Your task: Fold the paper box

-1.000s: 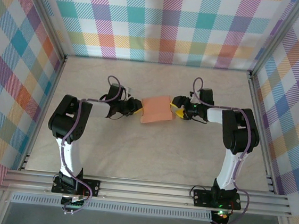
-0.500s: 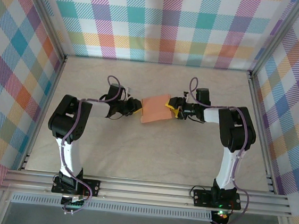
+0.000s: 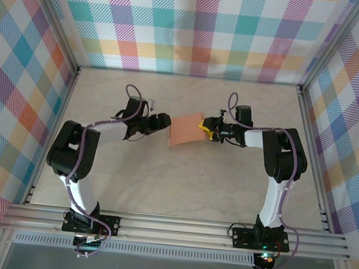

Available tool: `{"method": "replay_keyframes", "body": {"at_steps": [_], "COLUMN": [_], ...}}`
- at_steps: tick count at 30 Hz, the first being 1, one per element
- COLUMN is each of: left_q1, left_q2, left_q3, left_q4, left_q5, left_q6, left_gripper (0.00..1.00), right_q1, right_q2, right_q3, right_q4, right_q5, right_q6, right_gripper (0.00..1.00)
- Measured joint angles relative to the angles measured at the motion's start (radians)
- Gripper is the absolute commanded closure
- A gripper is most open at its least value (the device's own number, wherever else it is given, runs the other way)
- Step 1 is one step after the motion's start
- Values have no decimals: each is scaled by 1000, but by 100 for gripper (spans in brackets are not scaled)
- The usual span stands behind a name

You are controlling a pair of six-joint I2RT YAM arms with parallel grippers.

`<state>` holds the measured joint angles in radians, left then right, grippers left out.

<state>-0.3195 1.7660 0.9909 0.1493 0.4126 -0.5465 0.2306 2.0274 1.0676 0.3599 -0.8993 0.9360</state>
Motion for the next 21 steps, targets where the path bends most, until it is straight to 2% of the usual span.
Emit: {"method": "replay_keyframes", "body": {"at_steps": [6,10,15,21], "left_q1": [-88,-192,-339,-455], "left_q2": [-149,-218,-227,-124], "left_q3": [-82,-164,-263,-346], "left_q4": [49,154,330,603], "left_q5": [-200,-332,-528,-680], "left_q6": [209,458,811,1220], "left_gripper": [1,0,0,4], "right_q1": [-5,-20,-43,-55], "right_q2": [-7,-30,-79,-106], "right_q3": [0,0,0,0], "right_q4": [-2,-11,-21,-20], "right_q5": [0,0,0,-7], "right_q6": [7,7,7,23], "right_gripper": [56,55,55,56]}}
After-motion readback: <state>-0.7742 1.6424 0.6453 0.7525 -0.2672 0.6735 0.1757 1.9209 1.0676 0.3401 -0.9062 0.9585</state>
